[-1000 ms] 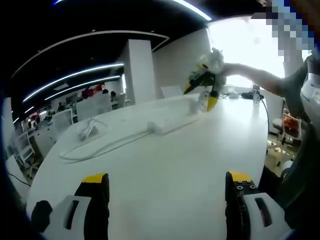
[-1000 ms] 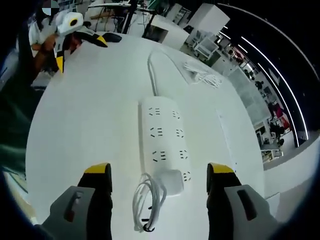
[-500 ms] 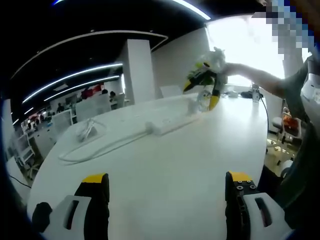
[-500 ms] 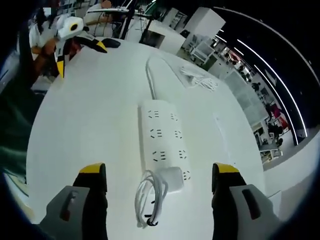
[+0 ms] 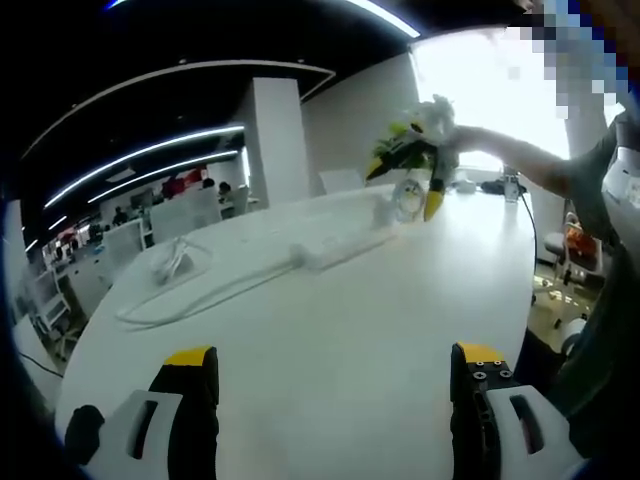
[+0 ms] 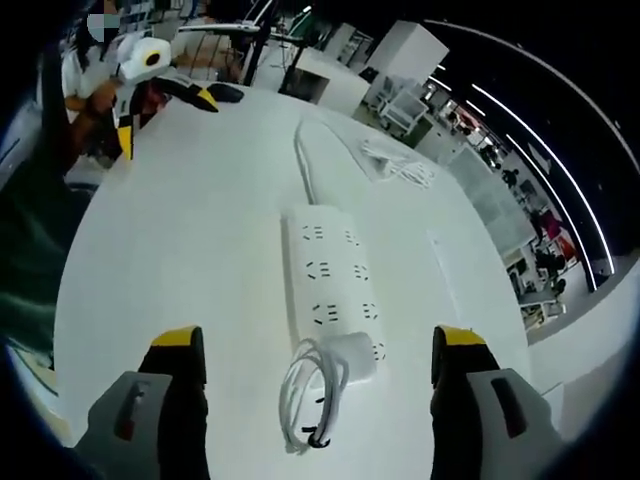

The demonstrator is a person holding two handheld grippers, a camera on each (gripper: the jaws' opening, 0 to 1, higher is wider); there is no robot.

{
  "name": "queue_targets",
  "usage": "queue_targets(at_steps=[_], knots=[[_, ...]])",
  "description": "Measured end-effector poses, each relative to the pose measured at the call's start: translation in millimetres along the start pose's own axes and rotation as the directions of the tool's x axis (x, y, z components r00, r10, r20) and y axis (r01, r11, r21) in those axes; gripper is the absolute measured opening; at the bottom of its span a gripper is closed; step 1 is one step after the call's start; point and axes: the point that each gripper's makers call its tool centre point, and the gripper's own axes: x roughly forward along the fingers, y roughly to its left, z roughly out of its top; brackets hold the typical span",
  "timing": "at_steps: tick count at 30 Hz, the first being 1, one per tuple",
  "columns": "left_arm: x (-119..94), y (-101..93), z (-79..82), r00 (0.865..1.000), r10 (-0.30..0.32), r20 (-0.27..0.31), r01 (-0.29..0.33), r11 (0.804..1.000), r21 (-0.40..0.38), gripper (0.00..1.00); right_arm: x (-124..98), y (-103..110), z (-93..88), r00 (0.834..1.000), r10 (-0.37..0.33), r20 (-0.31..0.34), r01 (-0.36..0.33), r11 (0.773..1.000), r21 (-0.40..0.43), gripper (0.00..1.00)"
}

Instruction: Straighten the power strip on the desk, plug the charger into it

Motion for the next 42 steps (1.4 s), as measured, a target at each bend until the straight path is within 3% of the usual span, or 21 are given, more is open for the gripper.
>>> queue_targets(at_steps=[23,42], knots=[[0,-1.1,1.8,1.000,0.003,-0.004,-0.003,1.000,0.006,1.00,-8,4,-10.3,0.999,-0.026,0.029,0.026,0.999,0.027,1.00],[1,-4.5,2.8,1.000,-0.002,-0.008,0.002,1.000,0.011,1.00,-21,5,-22.1,0.993,-0.073,0.090,0.062,0.991,0.118,1.00]])
